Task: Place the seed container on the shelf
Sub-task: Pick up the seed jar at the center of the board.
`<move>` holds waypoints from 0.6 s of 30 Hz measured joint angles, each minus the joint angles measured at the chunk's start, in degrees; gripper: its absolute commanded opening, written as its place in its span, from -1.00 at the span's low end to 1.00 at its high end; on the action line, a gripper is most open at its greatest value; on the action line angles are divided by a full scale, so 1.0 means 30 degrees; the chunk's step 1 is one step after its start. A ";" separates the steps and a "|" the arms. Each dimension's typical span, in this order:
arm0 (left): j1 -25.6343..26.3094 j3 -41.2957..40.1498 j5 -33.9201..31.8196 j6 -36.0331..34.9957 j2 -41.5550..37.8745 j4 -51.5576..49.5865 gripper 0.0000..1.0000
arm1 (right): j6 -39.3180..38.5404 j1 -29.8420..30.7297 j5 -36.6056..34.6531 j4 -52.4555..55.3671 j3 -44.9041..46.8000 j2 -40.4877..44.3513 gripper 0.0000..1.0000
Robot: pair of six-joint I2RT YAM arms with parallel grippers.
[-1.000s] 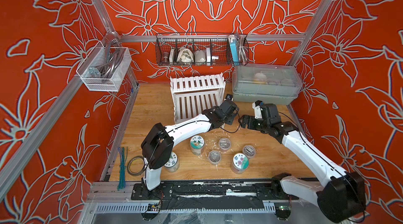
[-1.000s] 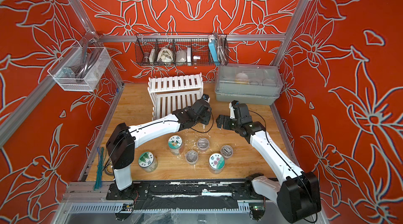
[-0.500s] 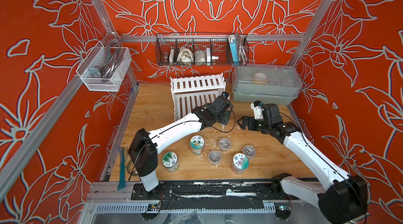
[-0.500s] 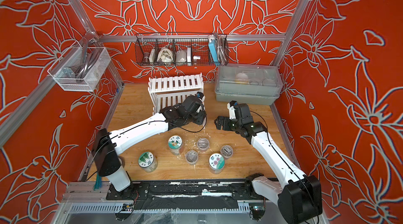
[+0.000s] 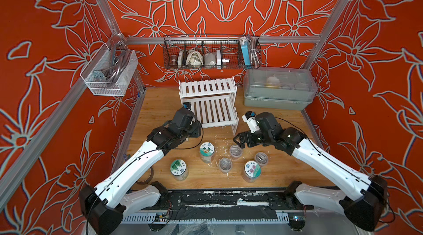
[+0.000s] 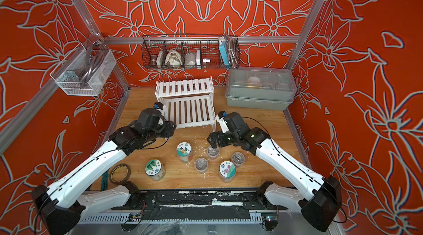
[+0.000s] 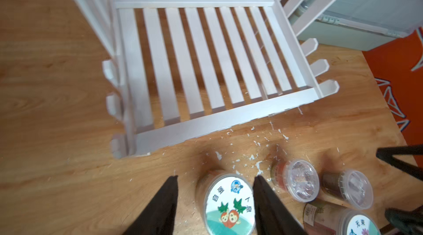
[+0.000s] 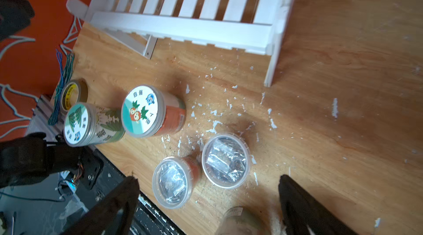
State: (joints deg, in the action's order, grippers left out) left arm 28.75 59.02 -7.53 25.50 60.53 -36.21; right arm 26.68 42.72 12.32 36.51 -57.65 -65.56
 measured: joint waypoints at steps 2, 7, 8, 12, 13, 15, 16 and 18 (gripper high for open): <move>-0.1049 -0.0663 0.0386 0.0109 -0.0408 -0.0131 0.09 | 0.0102 0.0823 -0.0299 0.0539 -0.0299 -0.0379 0.94; -0.2973 -0.1902 0.1523 0.0240 -0.0102 -0.0022 0.08 | 0.0233 0.1821 -0.1086 0.1727 -0.0896 -0.1239 0.94; -0.3191 -0.2062 0.1792 0.0248 0.0051 0.0102 0.07 | 0.0240 0.1865 -0.1246 0.1923 -0.0903 -0.1421 0.94; -0.3745 -0.2222 0.2419 0.0248 0.0656 0.0736 0.06 | 0.0248 0.1872 -0.1676 0.2499 -0.0882 -0.2055 0.95; -0.3861 -0.2222 0.2550 0.0233 0.0794 0.0962 0.06 | 0.0248 0.1872 -0.1763 0.2594 -0.0874 -0.2193 0.96; -0.4044 -0.2215 0.2637 0.0131 0.1042 0.1290 0.06 | 0.0255 0.1872 -0.1967 0.2718 -0.0867 -0.2455 0.96; -0.4131 -0.2215 0.2674 0.0073 0.1158 0.1443 0.06 | 0.0255 0.1872 -0.2011 0.2732 -0.0867 -0.2594 0.97; -0.4306 -0.2208 0.2754 -0.0007 0.1362 0.1683 0.00 | 0.0255 0.1872 -0.2069 0.2747 -0.0867 -0.2878 0.96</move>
State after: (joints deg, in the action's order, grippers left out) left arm 15.84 52.40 0.73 25.47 64.62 -31.16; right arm 27.44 48.34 6.11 44.75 -60.25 -74.19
